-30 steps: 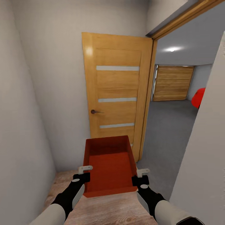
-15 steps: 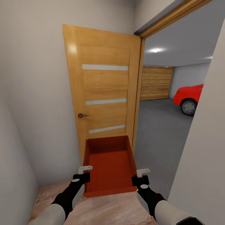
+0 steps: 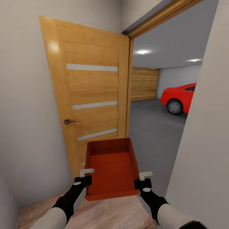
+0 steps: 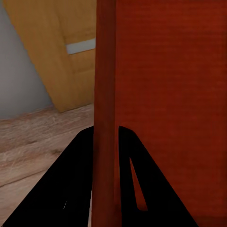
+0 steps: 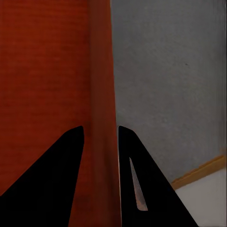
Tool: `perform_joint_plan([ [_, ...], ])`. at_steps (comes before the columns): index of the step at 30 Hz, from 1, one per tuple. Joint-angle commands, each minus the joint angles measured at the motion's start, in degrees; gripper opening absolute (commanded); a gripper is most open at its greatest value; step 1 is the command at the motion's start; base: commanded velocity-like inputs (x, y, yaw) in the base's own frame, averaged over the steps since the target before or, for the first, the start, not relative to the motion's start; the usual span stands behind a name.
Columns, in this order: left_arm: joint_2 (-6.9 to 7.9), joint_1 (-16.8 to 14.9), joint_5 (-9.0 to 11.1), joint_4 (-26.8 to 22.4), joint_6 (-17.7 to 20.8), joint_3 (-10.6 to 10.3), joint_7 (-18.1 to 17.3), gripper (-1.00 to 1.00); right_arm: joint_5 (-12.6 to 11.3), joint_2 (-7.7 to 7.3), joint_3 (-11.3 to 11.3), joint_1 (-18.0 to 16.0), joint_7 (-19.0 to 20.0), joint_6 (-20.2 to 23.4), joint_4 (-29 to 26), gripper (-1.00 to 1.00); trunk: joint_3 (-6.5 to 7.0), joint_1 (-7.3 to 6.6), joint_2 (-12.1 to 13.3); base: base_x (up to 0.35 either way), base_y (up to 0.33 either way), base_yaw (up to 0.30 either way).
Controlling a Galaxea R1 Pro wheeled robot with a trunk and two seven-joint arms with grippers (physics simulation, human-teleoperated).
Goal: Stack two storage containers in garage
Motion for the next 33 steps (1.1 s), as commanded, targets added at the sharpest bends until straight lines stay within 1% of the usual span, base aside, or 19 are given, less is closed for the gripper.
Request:
perform_joint_plan([
  [1,-0.01,-0.1,2.7,-0.4,0.3,0.6,1.8,-1.0,-0.9,3.13,-1.1,0.0,0.1,-0.4,0.2,-1.0,-0.09,0.02,-0.1,0.004,0.003,-0.288],
  [15,-0.01,-0.1,2.7,-0.3,0.3,0.6,1.9,-1.0,-0.9,3.13,-1.1,0.0,0.1,-0.4,0.2,-1.0,-0.09,0.02,-0.1,0.011,0.008,-0.288],
  [33,0.04,0.0,2.7,-0.2,0.4,0.6,1.5,-1.0,-0.9,3.13,-1.1,0.0,0.1,-0.4,0.2,-1.0,-0.09,0.02,-0.1,0.216,0.188,-0.288],
])
